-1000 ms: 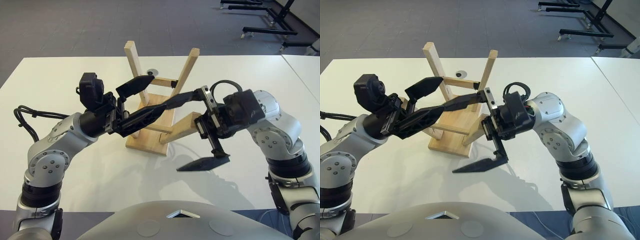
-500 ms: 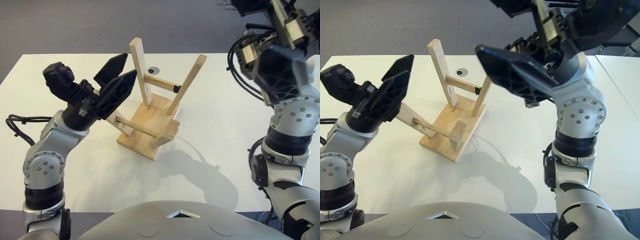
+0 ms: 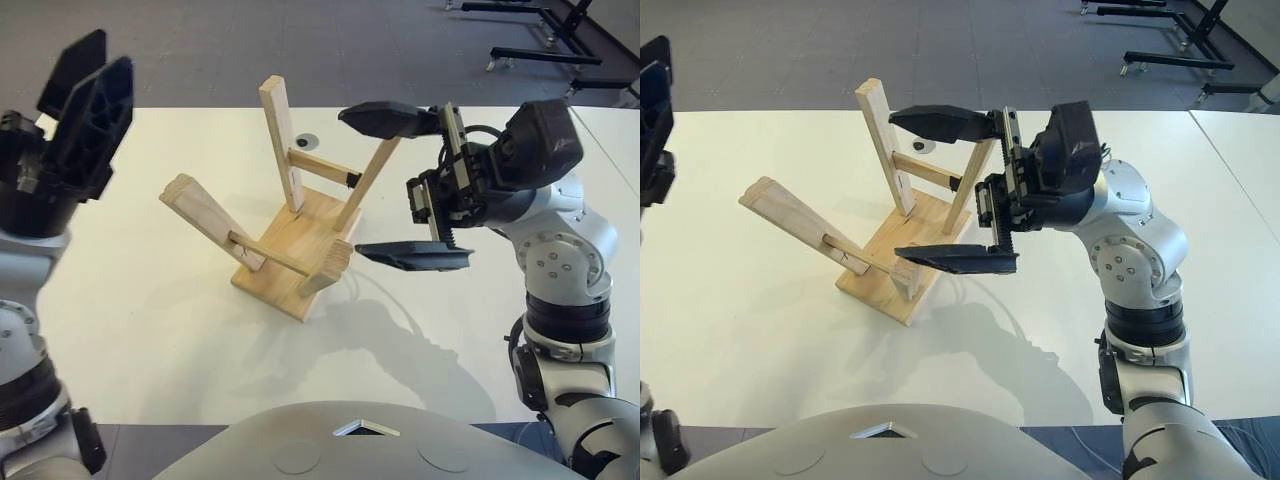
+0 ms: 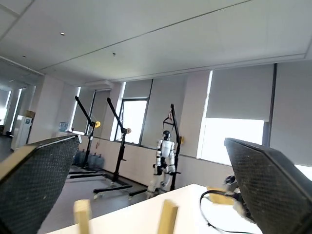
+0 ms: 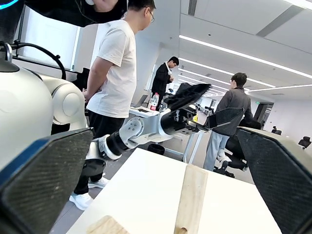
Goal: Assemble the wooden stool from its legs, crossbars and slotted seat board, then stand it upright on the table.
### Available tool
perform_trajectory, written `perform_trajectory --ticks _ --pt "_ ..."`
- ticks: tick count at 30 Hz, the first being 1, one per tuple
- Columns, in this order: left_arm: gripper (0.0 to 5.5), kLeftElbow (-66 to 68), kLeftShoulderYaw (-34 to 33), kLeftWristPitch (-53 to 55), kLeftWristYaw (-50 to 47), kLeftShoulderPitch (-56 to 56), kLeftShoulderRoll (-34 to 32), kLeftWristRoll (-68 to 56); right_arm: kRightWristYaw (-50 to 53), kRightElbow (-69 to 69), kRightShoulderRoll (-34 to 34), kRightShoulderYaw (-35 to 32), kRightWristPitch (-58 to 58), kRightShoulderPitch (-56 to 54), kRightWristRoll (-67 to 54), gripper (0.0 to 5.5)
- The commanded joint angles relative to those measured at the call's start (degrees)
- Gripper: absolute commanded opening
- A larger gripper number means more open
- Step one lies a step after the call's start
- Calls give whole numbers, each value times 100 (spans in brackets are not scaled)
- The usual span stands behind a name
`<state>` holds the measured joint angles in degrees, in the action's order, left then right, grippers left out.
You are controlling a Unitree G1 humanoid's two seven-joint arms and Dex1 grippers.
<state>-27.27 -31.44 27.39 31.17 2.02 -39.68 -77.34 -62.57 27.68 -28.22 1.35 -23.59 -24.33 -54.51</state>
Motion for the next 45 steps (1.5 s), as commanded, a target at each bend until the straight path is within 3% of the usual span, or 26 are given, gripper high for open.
perform_trajectory --ticks 1,7,16,25,30,34,36,40,45 --pt "540 795 356 46 687 -683 -399 1393 -201 51 -88 131 151 209 333 536" --pt "540 1454 1186 -330 891 -759 -436 3292 -322 -102 -3 21 340 164 442 536" --pt "540 144 1596 289 1474 -1240 -394 3061 -443 -544 -351 -484 597 -108 670 536" --pt "540 374 1914 204 1174 -700 -201 3693 -365 -462 -470 -878 334 -198 97 536" --pt "540 -2 1298 227 982 -447 12 3094 -63 180 -430 -925 -285 215 -1008 536" --pt "540 -246 376 375 842 -55 -105 2004 18 328 -456 -933 -360 380 -1169 536" --pt "540 -393 266 480 791 41 -130 1594 40 347 -432 -909 -317 424 -1091 536" --pt "540 -639 711 684 871 -232 -184 1676 45 362 -406 -878 -276 445 -1035 536" --pt "540 -372 1551 608 997 -544 -337 2748 54 396 -410 -938 -289 412 -1101 536"
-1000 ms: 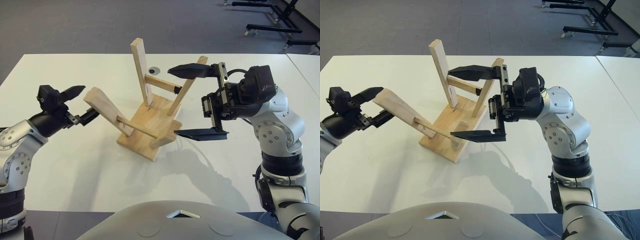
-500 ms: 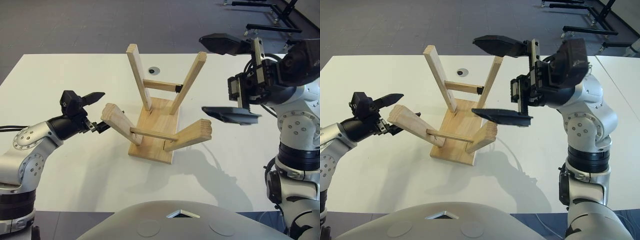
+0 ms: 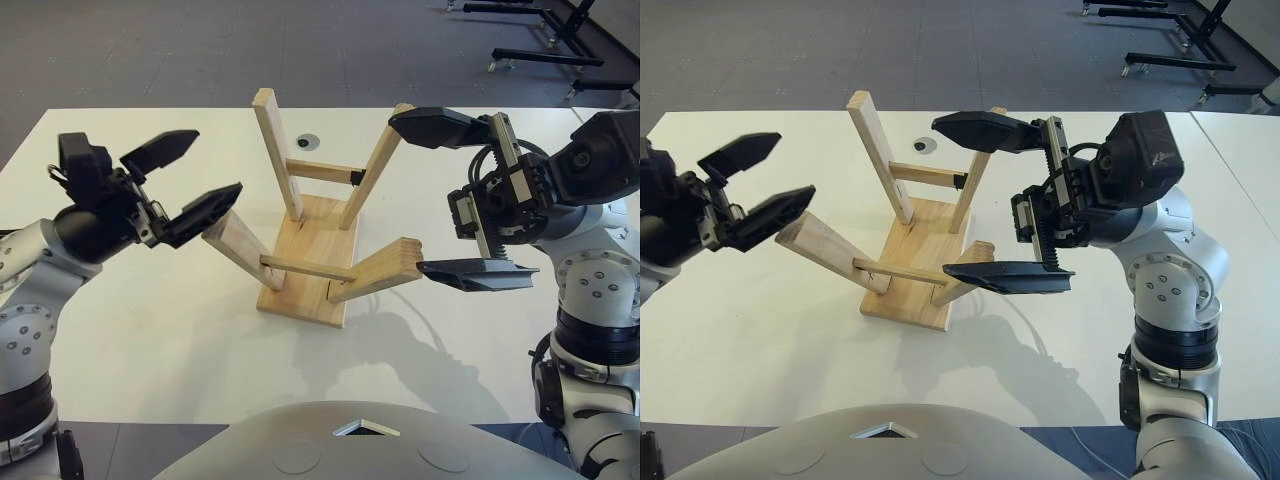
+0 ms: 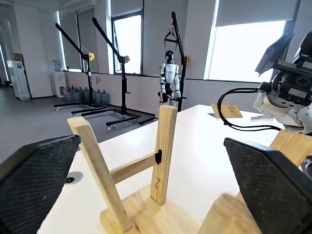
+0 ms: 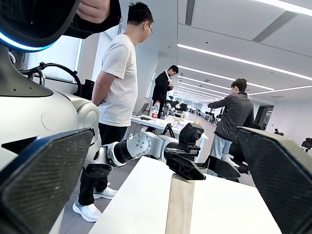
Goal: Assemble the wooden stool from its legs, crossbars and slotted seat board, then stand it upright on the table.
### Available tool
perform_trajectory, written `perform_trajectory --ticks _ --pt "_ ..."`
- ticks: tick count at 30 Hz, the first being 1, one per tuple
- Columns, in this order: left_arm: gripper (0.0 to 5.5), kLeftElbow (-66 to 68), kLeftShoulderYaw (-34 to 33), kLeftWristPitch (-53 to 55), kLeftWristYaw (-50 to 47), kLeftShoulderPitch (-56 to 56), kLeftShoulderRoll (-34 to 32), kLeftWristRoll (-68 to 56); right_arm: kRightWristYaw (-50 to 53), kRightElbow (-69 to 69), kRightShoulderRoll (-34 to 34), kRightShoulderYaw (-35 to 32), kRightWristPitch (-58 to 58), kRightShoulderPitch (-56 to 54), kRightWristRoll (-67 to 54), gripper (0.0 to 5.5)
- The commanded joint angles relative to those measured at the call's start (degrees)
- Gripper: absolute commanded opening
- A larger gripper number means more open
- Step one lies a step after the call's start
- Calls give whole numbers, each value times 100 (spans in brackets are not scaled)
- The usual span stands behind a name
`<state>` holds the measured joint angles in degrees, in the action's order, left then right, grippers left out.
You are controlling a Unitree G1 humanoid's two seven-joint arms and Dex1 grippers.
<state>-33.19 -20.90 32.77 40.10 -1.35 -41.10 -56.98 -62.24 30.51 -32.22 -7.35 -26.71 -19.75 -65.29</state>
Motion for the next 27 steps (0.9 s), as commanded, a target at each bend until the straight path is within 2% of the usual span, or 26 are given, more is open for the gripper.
perform_trajectory --ticks 1,9,16,17,18,20,21,22,27 --pt "540 245 535 38 119 -266 -229 806 3 104 -13 -72 15 -64 -39 536" --pt "540 155 552 -20 57 -210 -275 645 -148 68 5 104 27 -105 115 536" --pt "540 49 544 76 -79 -41 -270 401 702 86 514 -230 14 -894 -1138 536" --pt "540 35 543 105 -79 -33 -293 370 536 113 507 -53 -51 -637 -978 536" --pt "540 18 539 136 -89 -24 -307 328 80 -74 374 412 -18 -81 -369 536" --pt "540 62 583 201 -73 52 -336 265 -1142 -1008 -391 2184 1281 1032 2295 536" --pt "540 85 605 222 -56 81 -360 245 -1449 -1254 -547 2657 1648 1327 2998 536" --pt "540 125 620 235 -18 116 -396 240 -1465 -1193 -470 2725 1730 1392 3107 536" --pt "540 158 580 191 -18 63 -393 286 -337 -456 312 1581 1353 257 1124 536"
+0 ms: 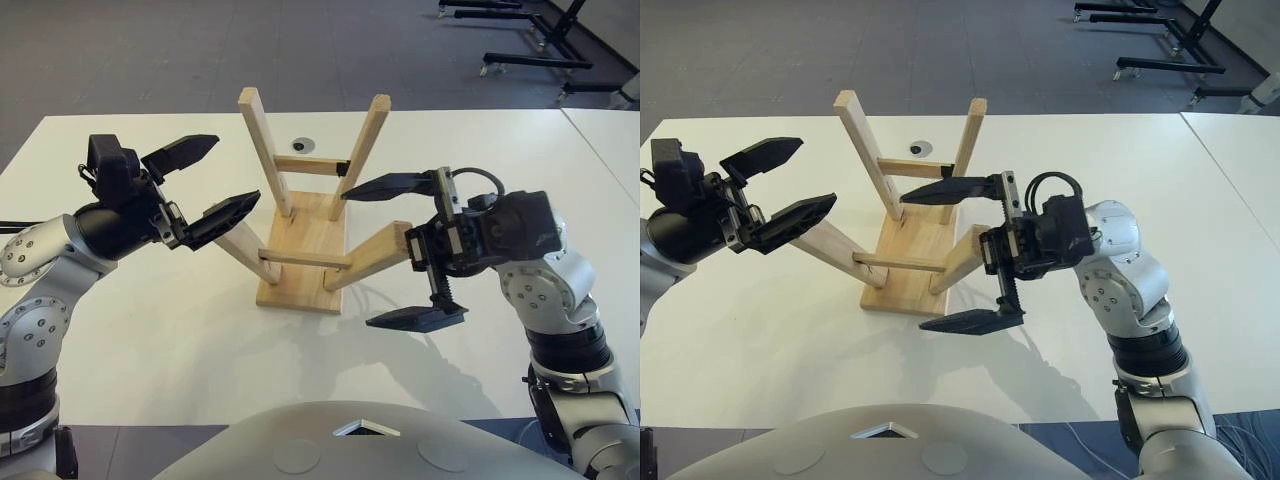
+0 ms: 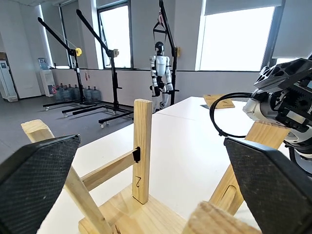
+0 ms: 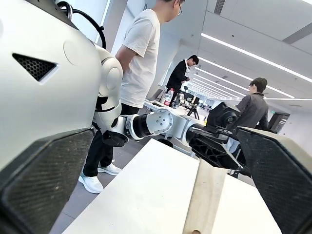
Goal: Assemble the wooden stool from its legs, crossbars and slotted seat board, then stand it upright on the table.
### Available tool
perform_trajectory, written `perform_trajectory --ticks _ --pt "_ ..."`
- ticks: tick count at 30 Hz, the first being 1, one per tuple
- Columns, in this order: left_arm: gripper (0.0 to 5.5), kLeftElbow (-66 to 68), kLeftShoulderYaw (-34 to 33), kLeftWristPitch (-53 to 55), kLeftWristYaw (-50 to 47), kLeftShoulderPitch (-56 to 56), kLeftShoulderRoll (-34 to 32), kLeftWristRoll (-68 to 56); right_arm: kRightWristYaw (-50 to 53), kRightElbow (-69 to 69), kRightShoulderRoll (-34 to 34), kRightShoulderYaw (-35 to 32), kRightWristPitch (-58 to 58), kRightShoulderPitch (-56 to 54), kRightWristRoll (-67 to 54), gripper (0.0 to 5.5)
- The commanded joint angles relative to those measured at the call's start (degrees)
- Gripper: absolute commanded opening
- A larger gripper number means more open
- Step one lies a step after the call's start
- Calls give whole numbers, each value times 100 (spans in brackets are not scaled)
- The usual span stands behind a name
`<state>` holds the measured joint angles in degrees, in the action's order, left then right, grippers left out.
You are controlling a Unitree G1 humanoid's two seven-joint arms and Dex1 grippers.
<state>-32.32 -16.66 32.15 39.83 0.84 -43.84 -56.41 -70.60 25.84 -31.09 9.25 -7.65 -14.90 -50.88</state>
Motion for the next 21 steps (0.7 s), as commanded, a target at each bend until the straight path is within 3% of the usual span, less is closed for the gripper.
perform_trajectory --ticks 1,7,12,13,15,16,17,18,19,21 --pt "540 66 155 243 -4 -173 -99 244 734 133 304 -291 -620 -423 -692 536" --pt "540 58 84 208 -17 -271 32 326 1845 472 333 -1628 -1104 -1401 -2940 536" --pt "540 66 86 175 -12 -242 114 391 2385 540 405 -1916 -1289 -2190 -3488 536" --pt "540 55 87 177 -10 -250 119 398 2426 564 492 -1757 -1398 -2115 -3494 536" --pt "540 65 118 201 18 -206 117 393 1813 345 545 -767 -1560 -1282 -2387 536" --pt "540 69 135 213 30 -191 119 385 1368 -300 382 195 -1464 -817 -1269 536" --pt "540 91 164 226 52 -154 119 380 1033 -1290 10 1562 -740 -609 786 536" --pt "540 153 265 245 109 -57 114 404 641 -1806 -274 2309 -273 -381 1932 536" --pt "540 184 330 261 144 7 109 409 564 -1937 -265 2471 -195 -252 2266 536" --pt "540 170 339 247 141 -44 130 416 653 -1277 16 1632 -419 -318 1317 536"
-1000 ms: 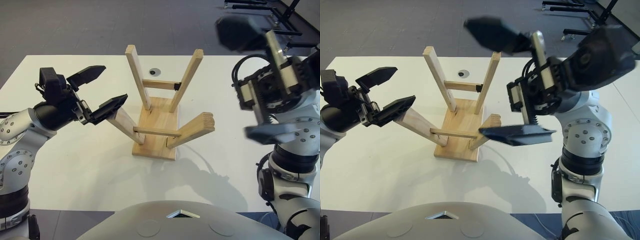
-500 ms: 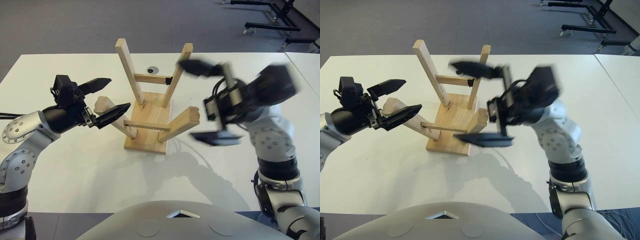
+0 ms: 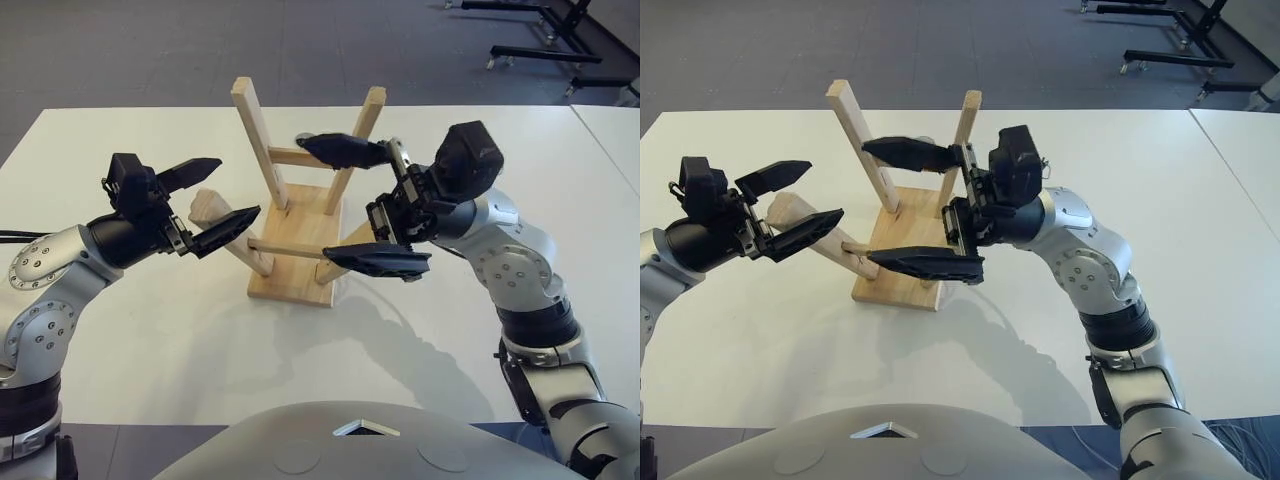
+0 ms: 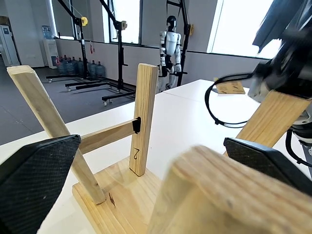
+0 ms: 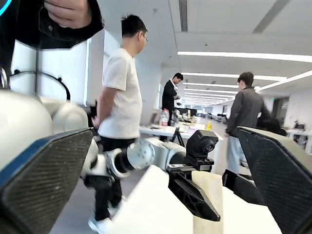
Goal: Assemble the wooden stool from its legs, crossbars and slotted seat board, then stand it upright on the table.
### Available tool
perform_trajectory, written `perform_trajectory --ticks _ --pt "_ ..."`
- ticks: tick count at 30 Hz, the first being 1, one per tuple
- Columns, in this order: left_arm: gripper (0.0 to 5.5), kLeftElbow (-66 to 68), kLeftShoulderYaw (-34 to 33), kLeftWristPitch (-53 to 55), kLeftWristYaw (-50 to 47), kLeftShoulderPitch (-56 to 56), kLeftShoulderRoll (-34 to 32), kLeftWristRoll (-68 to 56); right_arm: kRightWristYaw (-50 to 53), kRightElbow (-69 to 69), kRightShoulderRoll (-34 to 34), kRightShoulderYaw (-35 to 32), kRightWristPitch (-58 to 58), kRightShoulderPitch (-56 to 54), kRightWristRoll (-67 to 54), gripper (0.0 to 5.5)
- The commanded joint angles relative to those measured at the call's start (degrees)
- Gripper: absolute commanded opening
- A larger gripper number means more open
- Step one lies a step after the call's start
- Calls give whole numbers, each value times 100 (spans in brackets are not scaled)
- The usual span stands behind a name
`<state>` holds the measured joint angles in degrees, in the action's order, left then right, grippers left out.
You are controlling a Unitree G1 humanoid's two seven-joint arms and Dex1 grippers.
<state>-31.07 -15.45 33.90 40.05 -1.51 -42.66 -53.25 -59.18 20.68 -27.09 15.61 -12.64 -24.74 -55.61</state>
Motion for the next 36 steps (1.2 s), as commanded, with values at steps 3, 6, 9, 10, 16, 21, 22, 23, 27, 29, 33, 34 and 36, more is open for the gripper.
perform_trajectory --ticks 3,6,9,10,16,21,22,23,27,29,33,34,36 --pt "540 19 214 -25 58 20 110 182 -133 40 -103 -119 -99 241 303 536" --pt "540 33 232 -89 17 -9 219 286 241 355 126 -952 -324 -146 -863 536" --pt "540 -6 218 -146 -32 -36 346 367 738 376 283 -1806 -504 -576 -1973 536" --pt "540 -39 192 -171 -68 -59 393 388 869 271 291 -1999 -560 -655 -2121 536" --pt "540 -208 -78 -264 -192 -257 472 450 1451 -318 -195 -2363 -1131 -155 -1505 536" --pt "540 -226 -210 -280 -216 -330 419 550 2359 -1723 -147 -1963 -35 -368 1428 536" --pt "540 -195 -200 -284 -194 -284 419 549 2555 -2126 -47 -1969 220 -556 1815 536" --pt "540 -172 -187 -286 -180 -238 425 544 2693 -2529 49 -1966 446 -742 2145 536" --pt "540 -126 -9 -291 -94 -32 445 571 3102 -4595 355 -1743 1619 -1617 3541 536" --pt "540 -67 57 -308 -59 67 457 614 3255 -5664 435 -1593 2192 -2070 4127 536" --pt "540 87 180 -316 80 261 442 680 3139 -7252 569 -1439 3050 -2734 4778 536" --pt "540 126 195 -320 129 282 433 699 2974 -7509 601 -1437 3223 -2839 4829 536" --pt "540 193 175 -322 204 287 412 723 2085 -7734 755 -1625 3339 -2946 4464 536"
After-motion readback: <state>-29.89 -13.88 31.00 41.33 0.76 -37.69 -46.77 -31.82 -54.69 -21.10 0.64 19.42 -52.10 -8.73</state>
